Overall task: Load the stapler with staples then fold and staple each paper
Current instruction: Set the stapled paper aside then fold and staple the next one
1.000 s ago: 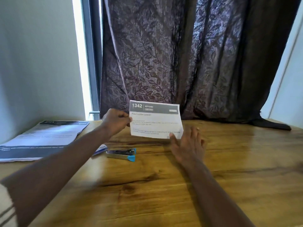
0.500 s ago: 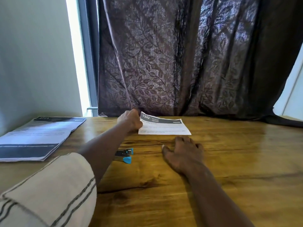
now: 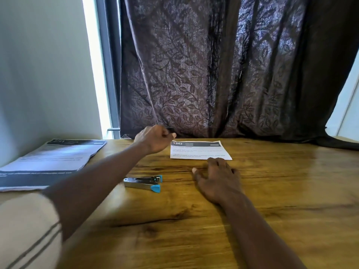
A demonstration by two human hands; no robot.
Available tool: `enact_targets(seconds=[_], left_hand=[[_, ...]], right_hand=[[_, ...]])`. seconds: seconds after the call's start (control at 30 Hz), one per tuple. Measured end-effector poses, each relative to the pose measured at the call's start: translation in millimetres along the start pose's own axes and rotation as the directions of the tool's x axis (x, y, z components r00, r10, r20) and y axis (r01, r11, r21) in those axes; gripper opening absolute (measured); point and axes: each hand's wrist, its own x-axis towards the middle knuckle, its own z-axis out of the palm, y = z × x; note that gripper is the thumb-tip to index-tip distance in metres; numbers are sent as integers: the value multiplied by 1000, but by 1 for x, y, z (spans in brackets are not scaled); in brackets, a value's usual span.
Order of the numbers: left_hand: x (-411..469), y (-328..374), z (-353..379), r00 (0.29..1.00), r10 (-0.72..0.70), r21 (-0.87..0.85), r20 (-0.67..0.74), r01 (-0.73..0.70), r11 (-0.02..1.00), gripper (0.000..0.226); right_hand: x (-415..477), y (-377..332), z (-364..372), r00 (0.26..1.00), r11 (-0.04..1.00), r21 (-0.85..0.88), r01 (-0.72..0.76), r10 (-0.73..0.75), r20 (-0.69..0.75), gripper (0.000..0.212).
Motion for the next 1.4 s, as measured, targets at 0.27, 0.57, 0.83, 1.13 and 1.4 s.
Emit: enact_targets(seconds=[0.27,0.57,0.83,1.13,1.4], left_hand=[[-104,-68,-77,988,143,17,-54,-142,990,44],[-140,-193,-136,965,-190,305,-183,239,922,53],[-129,-245,-130,935,-355,330,-4,337,882,73],[-130,-245,-125,903,-426,323,52,389,863,77],[-130,-239,-127,900,-437,321,0,414,852,76]], right_hand=[[-12,-24,2,975,962,165,217,-222,9,67],[-30,-103,6,849,857,71,511,-490,-197,42],[27,-257,32,945,890,322,323,-320,-64,23],[79,-344,74,975,919,381,-102,15,223,43],[91,-353,86,948,784,545,-297,172,269,84]])
